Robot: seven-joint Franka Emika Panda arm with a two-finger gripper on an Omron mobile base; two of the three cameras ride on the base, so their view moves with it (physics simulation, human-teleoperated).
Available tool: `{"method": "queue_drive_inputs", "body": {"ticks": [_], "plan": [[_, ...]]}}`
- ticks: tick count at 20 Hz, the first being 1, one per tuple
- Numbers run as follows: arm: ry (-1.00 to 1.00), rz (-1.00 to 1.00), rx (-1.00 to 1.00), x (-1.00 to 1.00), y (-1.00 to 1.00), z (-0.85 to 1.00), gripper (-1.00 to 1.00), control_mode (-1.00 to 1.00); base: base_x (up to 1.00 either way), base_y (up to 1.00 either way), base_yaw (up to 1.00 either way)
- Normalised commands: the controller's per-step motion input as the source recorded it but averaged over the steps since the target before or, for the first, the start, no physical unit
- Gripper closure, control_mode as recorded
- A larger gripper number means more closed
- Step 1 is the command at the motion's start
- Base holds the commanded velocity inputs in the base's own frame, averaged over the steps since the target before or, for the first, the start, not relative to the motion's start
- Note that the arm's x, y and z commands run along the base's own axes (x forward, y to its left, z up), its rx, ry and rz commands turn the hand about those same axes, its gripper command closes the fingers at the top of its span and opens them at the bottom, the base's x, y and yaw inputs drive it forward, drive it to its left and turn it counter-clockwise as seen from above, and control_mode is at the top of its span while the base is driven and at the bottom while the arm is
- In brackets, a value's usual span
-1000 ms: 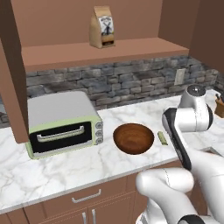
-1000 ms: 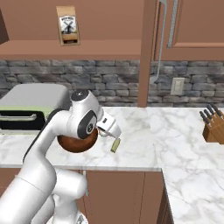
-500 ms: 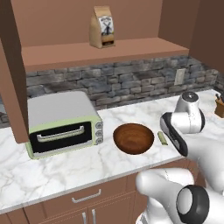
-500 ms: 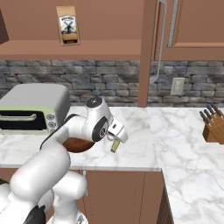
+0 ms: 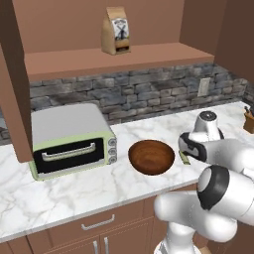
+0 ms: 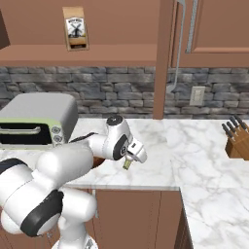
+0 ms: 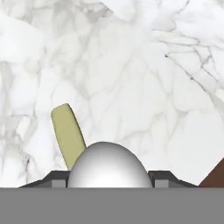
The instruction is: Pick the egg and butter from the fridge and place them by the bowl for mixing.
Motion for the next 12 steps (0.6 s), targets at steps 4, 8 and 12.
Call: {"method": "queue_drive_inputs", "body": {"ticks": [4,8,12], "plan": [[0.03,0.0,0.0,0.28,-0.18,-0.4,1.0,-1.0,0.0,0.0,0.0],[0.05,0.0,0.0,0.23,-0.19,-0.3,1.0,-1.0,0.0,0.0,0.0],[0.09,0.0,0.01,0.16,-0.13,-0.26,1.0,-1.0,0.0,0.0,0.0]]}}
